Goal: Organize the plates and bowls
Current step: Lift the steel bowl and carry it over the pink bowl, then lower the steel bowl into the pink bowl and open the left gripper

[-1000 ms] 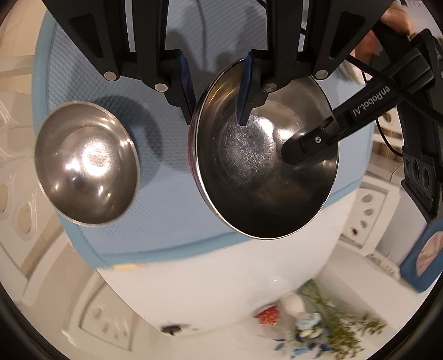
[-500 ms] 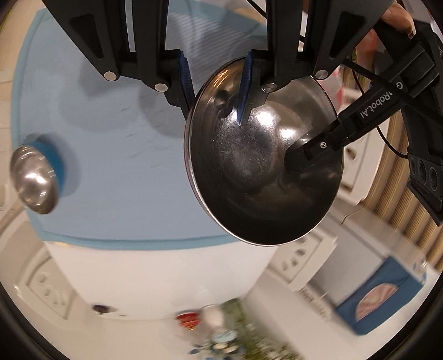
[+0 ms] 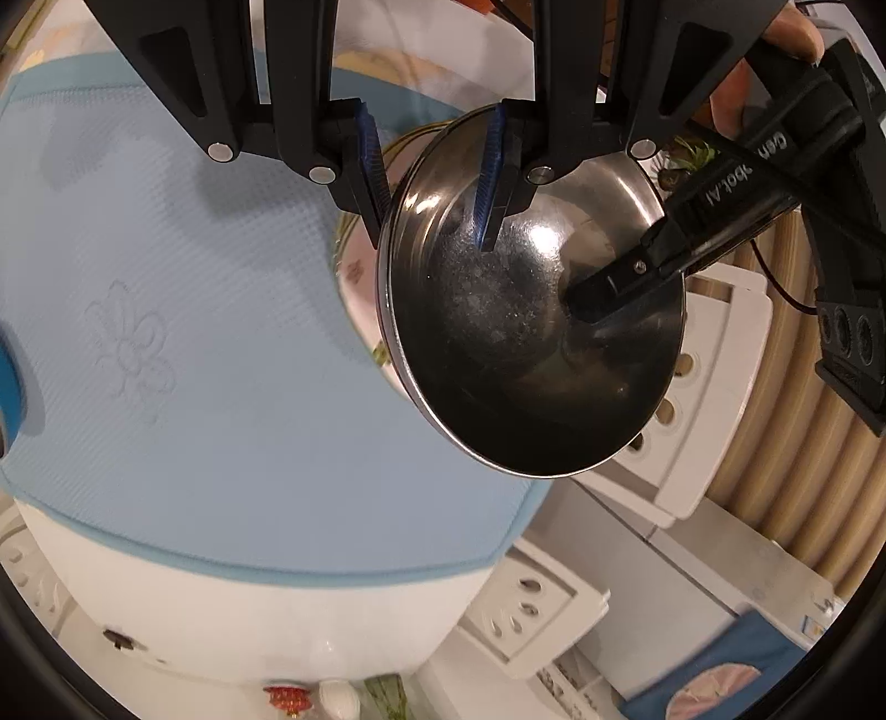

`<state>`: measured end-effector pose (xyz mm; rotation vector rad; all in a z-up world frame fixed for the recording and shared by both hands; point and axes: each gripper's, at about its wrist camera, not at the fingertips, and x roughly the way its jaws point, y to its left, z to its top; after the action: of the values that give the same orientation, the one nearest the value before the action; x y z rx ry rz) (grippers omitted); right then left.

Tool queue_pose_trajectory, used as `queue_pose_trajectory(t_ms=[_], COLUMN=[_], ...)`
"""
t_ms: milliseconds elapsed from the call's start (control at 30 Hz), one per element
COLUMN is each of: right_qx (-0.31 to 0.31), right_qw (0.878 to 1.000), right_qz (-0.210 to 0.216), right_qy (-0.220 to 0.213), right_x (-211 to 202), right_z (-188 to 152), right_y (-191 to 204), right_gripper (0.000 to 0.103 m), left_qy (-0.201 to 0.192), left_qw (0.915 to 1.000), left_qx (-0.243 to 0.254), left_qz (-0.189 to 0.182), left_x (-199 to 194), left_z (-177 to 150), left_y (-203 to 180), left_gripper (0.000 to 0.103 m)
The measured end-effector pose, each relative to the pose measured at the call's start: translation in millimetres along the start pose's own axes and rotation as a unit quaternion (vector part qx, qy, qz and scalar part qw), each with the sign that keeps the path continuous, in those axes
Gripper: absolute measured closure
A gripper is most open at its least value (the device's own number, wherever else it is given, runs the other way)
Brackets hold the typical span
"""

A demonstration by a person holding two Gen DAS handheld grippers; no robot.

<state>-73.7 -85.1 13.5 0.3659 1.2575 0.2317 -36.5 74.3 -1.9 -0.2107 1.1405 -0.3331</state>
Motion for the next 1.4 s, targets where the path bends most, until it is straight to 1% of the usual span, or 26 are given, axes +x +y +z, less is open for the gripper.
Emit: queue_pose_trajectory(t_ms=[133, 233, 333, 433, 500, 700, 800, 900, 1033, 1133, 1167, 1233, 1267, 1300, 1333, 1400], right_qx=[0.008, 0.015, 0.023, 0.019, 0.018, 0.032, 0.029, 0.022, 0.018, 0.013, 0.009, 0.005, 0.006, 0.006, 0.006, 0.006], right_qw=[1.0, 0.999, 0.999, 0.998, 0.998, 0.997, 0.997, 0.997, 0.998, 0.998, 0.997, 0.997, 0.998, 0.998, 0.998, 0.998], right_qz=[-0.015, -0.026, -0.035, -0.051, -0.061, -0.061, -0.063, -0.065, -0.064, -0.067, -0.071, -0.072, -0.07, -0.066, -0.063, -0.055], right_qy=[0.015, 0.024, 0.029, 0.024, 0.022, 0.027, 0.023, 0.017, 0.016, 0.011, 0.009, 0.008, 0.008, 0.008, 0.006, 0.001], right_x=[15.6, 29.3, 39.3, 43.5, 46.0, 54.0, 54.4, 51.9, 50.5, 48.2, 47.0, 45.8, 45.0, 43.3, 41.0, 35.9], right_z=[-4.8, -5.1, -6.3, -8.2, -8.8, -12.0, -12.5, -14.8, -19.5, -21.2, -21.8, -22.7, -22.8, -23.1, -23.3, -22.8], right_y=[5.0, 11.6, 17.8, 25.8, 27.5, 28.5, 31.5, 32.9, 33.9, 35.3, 35.5, 36.7, 37.4, 37.0, 36.4, 35.7], right_gripper=[0.074, 0.074, 0.074, 0.074, 0.074, 0.074, 0.074, 0.074, 0.074, 0.074, 0.074, 0.074, 0.074, 0.074, 0.074, 0.074], left_qy=[0.009, 0.015, 0.022, 0.028, 0.027, 0.026, 0.014, 0.012, 0.009, -0.002, -0.006, -0.01, -0.017, -0.022, -0.035, -0.056], left_qw=[0.9993, 0.9986, 0.9984, 0.9984, 0.9986, 0.9985, 0.9989, 0.9995, 0.9995, 0.9986, 0.9976, 0.9962, 0.9948, 0.994, 0.9934, 0.9942], left_qx=[0.032, 0.047, 0.051, 0.048, 0.045, 0.047, 0.044, 0.029, 0.031, 0.049, 0.059, 0.07, 0.076, 0.08, 0.087, 0.081], left_qz=[0.015, 0.017, 0.012, 0.009, 0.011, 0.001, 0.009, -0.003, -0.001, 0.021, 0.035, 0.051, 0.066, 0.071, 0.066, 0.044], left_x=[5.8, 8.9, 12.2, 16.3, 17.4, 11.8, 4.4, 0.3, 0.7, 1.1, 1.7, 3.0, 1.8, -0.1, -6.9, -21.8], left_z=[-4.6, -8.6, -11.6, -11.6, -10.6, -6.0, -5.5, -4.2, -5.4, -8.9, -10.8, -11.1, -11.9, -12.4, -12.1, -9.5], left_y=[8.3, 12.7, 15.9, 21.1, 25.7, 34.3, 39.1, 46.1, 47.0, 40.8, 36.5, 32.5, 29.2, 28.4, 26.6, 27.7], left_gripper=[0.091, 0.091, 0.091, 0.087, 0.079, 0.079, 0.079, 0.079, 0.079, 0.079, 0.079, 0.085, 0.087, 0.087, 0.087, 0.087])
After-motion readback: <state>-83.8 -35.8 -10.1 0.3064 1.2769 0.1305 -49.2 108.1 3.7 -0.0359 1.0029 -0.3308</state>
